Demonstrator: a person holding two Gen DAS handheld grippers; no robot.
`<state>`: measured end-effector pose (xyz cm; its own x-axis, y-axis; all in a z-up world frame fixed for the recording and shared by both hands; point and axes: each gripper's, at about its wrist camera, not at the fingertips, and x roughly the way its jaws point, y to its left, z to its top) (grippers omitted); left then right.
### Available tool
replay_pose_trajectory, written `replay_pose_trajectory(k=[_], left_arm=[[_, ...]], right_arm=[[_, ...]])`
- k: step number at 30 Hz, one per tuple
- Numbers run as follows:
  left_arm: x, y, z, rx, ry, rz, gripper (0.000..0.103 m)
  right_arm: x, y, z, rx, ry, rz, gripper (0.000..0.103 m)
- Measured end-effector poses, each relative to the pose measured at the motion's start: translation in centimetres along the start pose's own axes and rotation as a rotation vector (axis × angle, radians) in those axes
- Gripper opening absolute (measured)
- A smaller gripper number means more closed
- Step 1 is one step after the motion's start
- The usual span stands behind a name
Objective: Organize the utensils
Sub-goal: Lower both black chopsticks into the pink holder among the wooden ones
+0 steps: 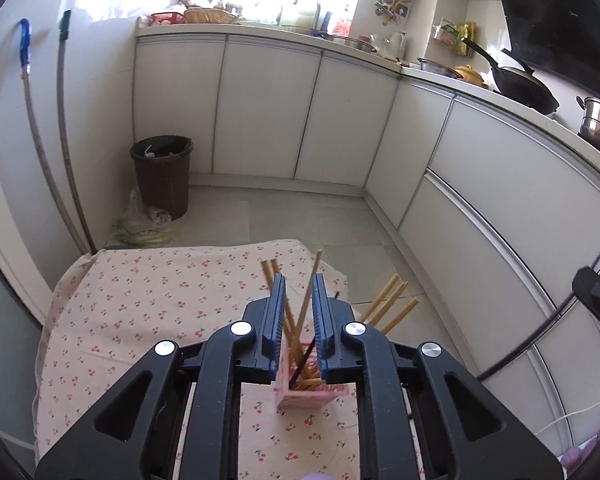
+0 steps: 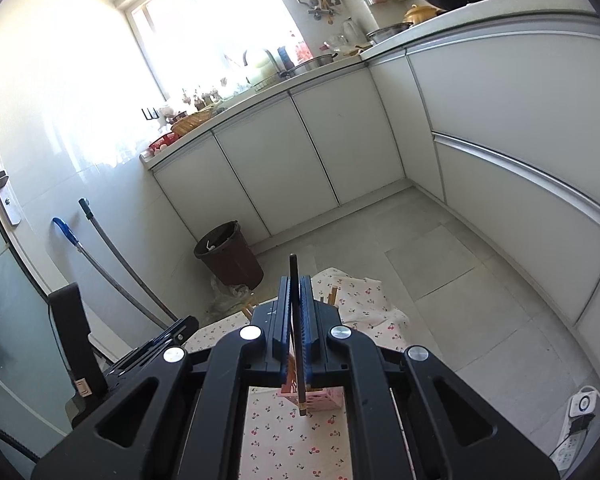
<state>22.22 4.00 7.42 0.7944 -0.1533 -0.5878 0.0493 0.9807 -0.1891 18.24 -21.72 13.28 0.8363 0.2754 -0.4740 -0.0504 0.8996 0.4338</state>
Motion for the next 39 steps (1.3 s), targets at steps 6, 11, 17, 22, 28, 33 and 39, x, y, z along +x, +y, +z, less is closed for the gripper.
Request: replay_pose_trajectory(k=[6,11,17,22,28,33,39], left_arm=[[-1.4,2.4,-1.6,-0.054,0.034,0.007,0.019],[-1.6,3.8,-1.7,-0.08,0.042,0.011,0.021],[-1.3,5.2,-1.5,-0.123,0.062,0.002,0.021],[-1.2,6.0,-1.4,-0.139,0.063,-0.008,0.022],[-0.4,6.1,-1.6,-0.149,0.082,-0.02,0.022],[-1.1,6.2,-1.5,-0.149,0.06,-0.022,0.022],[-2.9,6.0,-1.3,-0.157,0.01,-0.029,0.023]], right_arm=[[0.1,0.9,-0.2,-0.013,-0.004,-0.002,0.005],[0.2,1.9,-0.1,-0.017,-0.017,0.007,0.005],[1.6,2.9,-0.1,-0.006,-0.014,0.013,0.005],[3.1,4.0,-0.1,-0.017,-0.035,-0.01,0.005],[7.2,3.8,-1.2,-0.03,-0.081,-0.066,0.006],[11.0,2.3,-3.0,-0.004,-0.006,-0.014,0.02],[8.4,3.7,-3.0,-0.055,-0.033,-0.017,0.024]])
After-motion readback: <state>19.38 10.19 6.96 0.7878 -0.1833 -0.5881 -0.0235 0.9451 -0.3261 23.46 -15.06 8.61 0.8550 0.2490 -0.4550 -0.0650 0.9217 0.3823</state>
